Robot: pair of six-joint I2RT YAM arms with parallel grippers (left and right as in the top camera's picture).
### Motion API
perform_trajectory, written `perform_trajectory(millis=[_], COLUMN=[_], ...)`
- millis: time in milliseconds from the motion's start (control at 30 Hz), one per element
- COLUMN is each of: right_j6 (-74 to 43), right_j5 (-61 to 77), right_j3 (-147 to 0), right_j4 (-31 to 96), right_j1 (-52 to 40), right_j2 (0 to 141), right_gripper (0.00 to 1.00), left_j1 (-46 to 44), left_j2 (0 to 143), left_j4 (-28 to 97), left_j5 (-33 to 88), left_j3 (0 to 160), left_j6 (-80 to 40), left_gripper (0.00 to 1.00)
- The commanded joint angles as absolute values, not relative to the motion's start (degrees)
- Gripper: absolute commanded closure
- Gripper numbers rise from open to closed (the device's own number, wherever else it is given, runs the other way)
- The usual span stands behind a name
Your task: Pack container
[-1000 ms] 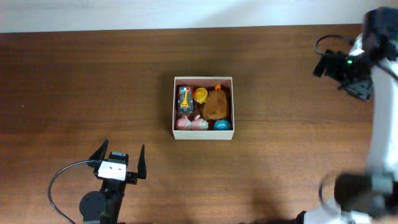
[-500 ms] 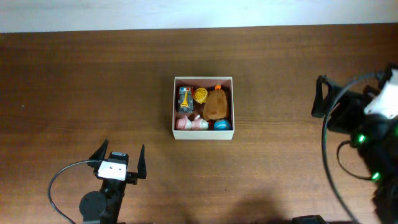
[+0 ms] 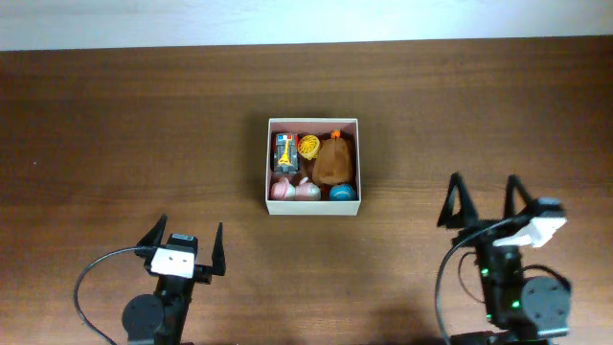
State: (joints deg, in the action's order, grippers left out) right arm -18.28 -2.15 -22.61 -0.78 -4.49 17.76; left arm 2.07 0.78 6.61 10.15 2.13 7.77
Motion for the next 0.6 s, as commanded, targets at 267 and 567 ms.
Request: perform_trajectory(millis=[267,567], right_j6=[-16.5,-15.3], right_j5=[-0.7,-0.6], right_j3=[-9.8,-7.9], right_j4=[-1.9,1.7], right_j1=[-5.0,-5.0], right_j2=[3.2,0.2], right_gripper=[0.01,0.01], left_j1=[2.5,2.5], left_j2=[0.3,0.3], left_j4=[6.5,6.5], left_j5=[10.9,10.9], left_j3=[1.9,1.9], left_j6=[8.5,8.5], left_gripper=[0.0,0.0])
